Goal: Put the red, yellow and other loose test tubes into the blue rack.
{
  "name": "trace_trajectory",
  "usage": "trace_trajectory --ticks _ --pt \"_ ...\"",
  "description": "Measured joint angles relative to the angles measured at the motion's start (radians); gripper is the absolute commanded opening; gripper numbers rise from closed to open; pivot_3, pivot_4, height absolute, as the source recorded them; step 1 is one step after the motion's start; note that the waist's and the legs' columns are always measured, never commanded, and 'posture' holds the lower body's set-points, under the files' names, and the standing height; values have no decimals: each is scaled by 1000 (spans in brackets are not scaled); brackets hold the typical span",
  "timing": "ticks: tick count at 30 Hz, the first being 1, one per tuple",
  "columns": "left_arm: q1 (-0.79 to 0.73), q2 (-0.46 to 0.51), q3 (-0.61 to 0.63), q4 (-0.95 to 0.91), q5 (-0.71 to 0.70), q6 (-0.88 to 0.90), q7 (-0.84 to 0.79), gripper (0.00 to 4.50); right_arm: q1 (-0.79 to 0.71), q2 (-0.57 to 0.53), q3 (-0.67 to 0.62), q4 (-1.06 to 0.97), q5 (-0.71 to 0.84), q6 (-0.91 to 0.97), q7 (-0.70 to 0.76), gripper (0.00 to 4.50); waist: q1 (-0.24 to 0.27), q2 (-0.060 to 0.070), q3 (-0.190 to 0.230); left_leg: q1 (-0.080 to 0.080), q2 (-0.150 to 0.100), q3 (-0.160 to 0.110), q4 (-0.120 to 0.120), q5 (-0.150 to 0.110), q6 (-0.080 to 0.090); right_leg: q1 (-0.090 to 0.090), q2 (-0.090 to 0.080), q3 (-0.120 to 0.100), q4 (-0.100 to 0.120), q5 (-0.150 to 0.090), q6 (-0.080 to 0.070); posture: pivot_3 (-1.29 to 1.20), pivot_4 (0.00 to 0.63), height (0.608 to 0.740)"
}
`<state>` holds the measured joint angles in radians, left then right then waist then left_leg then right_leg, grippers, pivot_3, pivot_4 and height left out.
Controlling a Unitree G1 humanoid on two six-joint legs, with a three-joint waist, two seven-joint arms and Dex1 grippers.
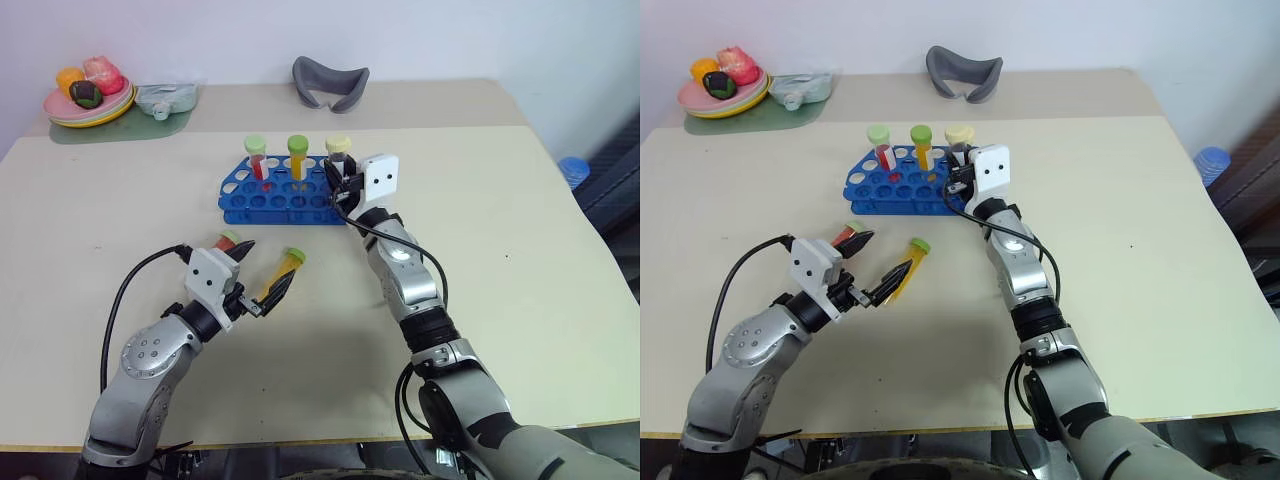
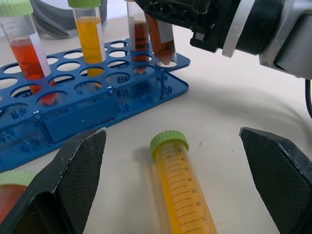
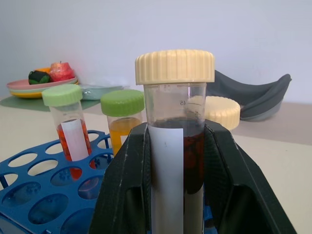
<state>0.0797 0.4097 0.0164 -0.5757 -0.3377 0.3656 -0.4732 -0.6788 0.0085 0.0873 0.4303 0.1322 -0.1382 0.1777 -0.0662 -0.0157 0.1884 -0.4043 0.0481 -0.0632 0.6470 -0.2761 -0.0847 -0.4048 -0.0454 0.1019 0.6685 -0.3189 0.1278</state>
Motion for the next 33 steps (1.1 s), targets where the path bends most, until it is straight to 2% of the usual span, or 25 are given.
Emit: trace_trajectory --ticks 2,4,6,11,18,24,28,30,33 --pt "-4 0 0 0 0 0 0 4500 0 3 -5 4 0 -5 7 2697 -3 0 0 0 0 0 0 0 0 0 0 0 0 0 0 0 150 740" --pt "-7 0 0 0 -1 1 0 4500 0 3 -15 5 0 -9 13 3709 -4 0 0 0 0 0 0 0 -1 0 0 0 1 0 0 0 150 740" --pt "-7 1 0 0 -1 1 -1 4500 3 3 -19 3 -1 -16 17 4477 -6 0 0 1 0 0 0 0 -1 0 0 0 1 0 0 0 150 740" --pt "-2 2 1 1 -1 -1 -7 4500 25 -1 -19 -73 -1 -18 25 4477 -5 0 0 1 0 0 0 1 -1 0 0 0 2 0 0 0 150 740" --pt "4 13 -1 2 4 26 5 4500 111 -129 -26 -415 78 161 146 4477 -2 0 0 1 0 -1 0 1 -1 1 0 0 2 0 0 0 150 740" --pt "-128 101 -30 -7 37 243 37 4500 219 -422 -36 -653 193 411 384 4477 3 0 0 1 -1 -2 1 1 -1 2 0 0 1 0 0 0 150 740" --pt "-337 134 -37 -7 -18 467 39 4500 279 -611 -36 -783 267 519 558 4477 4 0 0 1 -1 -3 1 0 -1 2 1 -1 1 0 0 0 150 740" --pt "-409 168 -43 -8 -26 535 32 4500 284 -644 -36 -821 286 544 606 4477 -5 0 0 1 -1 -3 0 0 -1 2 1 -1 0 0 0 0 150 740" --pt "-522 198 -98 -17 -65 736 23 4500 285 -658 -34 -839 305 563 643 4477 -2 0 0 1 -1 -4 1 1 -1 3 1 -1 1 0 0 0 150 740"
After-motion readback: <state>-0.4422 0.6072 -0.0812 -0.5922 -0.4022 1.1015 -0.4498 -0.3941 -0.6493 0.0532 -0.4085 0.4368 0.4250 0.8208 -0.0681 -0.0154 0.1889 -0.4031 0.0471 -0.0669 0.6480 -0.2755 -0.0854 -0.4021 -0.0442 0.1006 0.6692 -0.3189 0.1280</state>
